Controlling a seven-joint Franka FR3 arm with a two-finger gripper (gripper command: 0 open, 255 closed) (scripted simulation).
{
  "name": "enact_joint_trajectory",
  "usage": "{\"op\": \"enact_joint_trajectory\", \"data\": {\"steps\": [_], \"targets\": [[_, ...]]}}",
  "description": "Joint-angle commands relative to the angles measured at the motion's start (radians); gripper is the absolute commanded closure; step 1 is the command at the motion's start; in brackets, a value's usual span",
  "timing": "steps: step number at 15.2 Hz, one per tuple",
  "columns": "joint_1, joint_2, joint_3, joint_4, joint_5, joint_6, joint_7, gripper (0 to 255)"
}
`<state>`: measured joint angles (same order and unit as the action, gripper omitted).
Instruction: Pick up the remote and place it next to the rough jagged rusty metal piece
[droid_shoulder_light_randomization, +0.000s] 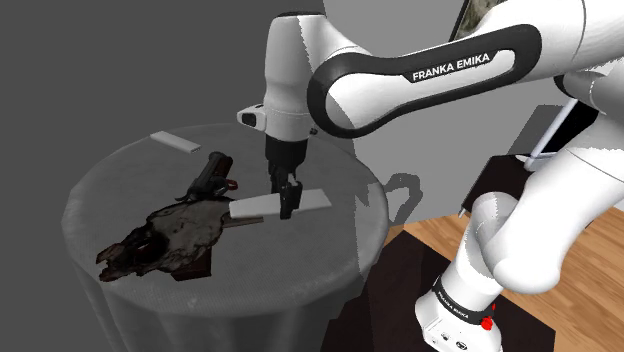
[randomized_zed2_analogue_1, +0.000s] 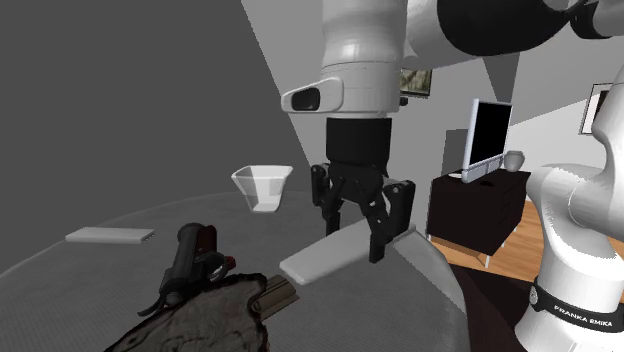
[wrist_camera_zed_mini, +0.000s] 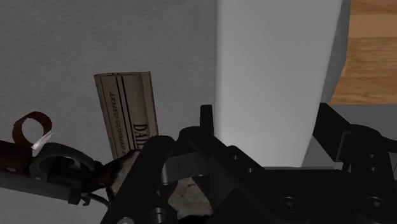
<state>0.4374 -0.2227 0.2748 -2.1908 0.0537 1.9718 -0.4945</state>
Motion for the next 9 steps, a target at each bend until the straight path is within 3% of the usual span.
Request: {"op": "enact_joint_trajectory", "data": {"steps": [1,9], "targets": [[0.008,0.011,0.014,-0.011,0.0,0.023,0.023,255],[0.008,0.048,0.021,-0.085,-0.007,0.133,0.03,255]]}}
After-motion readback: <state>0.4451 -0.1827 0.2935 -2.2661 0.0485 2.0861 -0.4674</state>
